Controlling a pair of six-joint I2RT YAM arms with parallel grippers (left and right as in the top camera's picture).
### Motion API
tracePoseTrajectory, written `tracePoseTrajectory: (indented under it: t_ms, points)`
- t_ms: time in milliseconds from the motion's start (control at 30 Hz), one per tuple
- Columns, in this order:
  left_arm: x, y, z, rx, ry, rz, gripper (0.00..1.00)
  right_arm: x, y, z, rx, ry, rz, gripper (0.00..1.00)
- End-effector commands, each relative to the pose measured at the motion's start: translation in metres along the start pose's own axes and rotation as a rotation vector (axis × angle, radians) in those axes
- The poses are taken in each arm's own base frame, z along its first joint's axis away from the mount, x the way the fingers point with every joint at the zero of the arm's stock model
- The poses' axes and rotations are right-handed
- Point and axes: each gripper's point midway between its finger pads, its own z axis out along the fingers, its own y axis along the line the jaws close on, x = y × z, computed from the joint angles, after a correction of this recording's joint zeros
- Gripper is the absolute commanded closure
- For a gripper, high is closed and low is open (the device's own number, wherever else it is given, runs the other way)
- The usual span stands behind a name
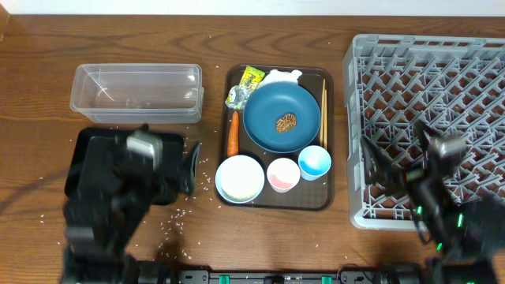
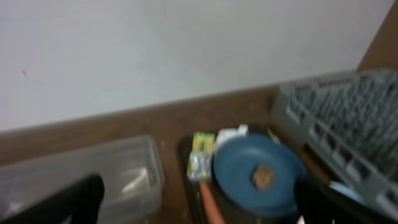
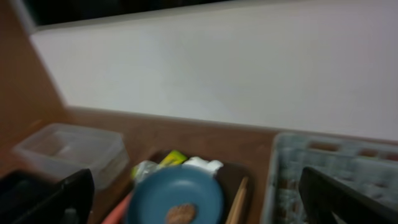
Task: Sort waste into correct bins and load items into the dishwasher rack
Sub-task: 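Reach the left gripper to the pink cup and grasp it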
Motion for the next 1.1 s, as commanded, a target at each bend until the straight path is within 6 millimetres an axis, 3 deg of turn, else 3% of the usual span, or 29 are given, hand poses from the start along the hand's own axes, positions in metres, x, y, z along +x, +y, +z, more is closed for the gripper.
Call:
tracePoseTrajectory:
  t_ms: [0, 133, 267, 367, 467, 533, 600, 667, 800, 867, 1000, 1067]
  points:
    - [-0.03, 0.004, 0.017, 0.008, 0.096, -0.093, 0.02, -0.019, 0.013, 0.029, -0.108, 0.136, 0.078, 0.01]
    - [-0.037, 0.007, 0.032, 0.011, 0.283, -0.185, 0.02, -0.026, 0.015, 0.06, -0.145, 0.329, 0.14, 0.01]
    - [-0.034, 0.006, 0.043, 0.028, 0.385, -0.236, 0.02, -0.033, 0.021, 0.084, -0.219, 0.413, 0.192, 0.01]
    - [-0.029, -0.005, 0.052, 0.102, 0.415, -0.305, 0.02, -0.026, 0.033, 0.094, -0.321, 0.462, 0.239, 0.01]
    - [-0.028, -0.021, 0.056, 0.205, 0.436, -0.354, 0.02, -0.018, 0.025, 0.101, -0.302, 0.484, 0.256, 0.01]
    - [-0.023, -0.029, 0.058, 0.24, 0.467, -0.364, 0.02, -0.011, 0.005, 0.103, -0.199, 0.503, 0.277, 0.01]
    - [-0.009, -0.039, 0.061, 0.258, 0.532, -0.368, 0.02, -0.003, -0.027, 0.101, -0.011, 0.52, 0.334, 0.01]
    - [0.007, -0.051, 0.063, 0.263, 0.611, -0.355, 0.02, 0.006, -0.066, 0.09, 0.215, 0.533, 0.426, 0.01]
    - [0.049, -0.071, 0.074, 0.22, 0.781, -0.257, 0.01, 0.025, -0.119, 0.056, 0.504, 0.563, 0.555, 0.01]
    - [0.068, -0.086, 0.08, 0.222, 0.847, -0.206, 0.01, 0.03, -0.131, 0.044, 0.555, 0.578, 0.593, 0.01]
    - [0.103, -0.113, 0.095, 0.223, 0.96, -0.087, 0.21, 0.038, -0.146, 0.025, 0.623, 0.603, 0.64, 0.01]
    - [0.125, -0.12, 0.103, 0.186, 1.025, -0.048, 0.25, 0.041, -0.148, 0.021, 0.632, 0.622, 0.639, 0.01]
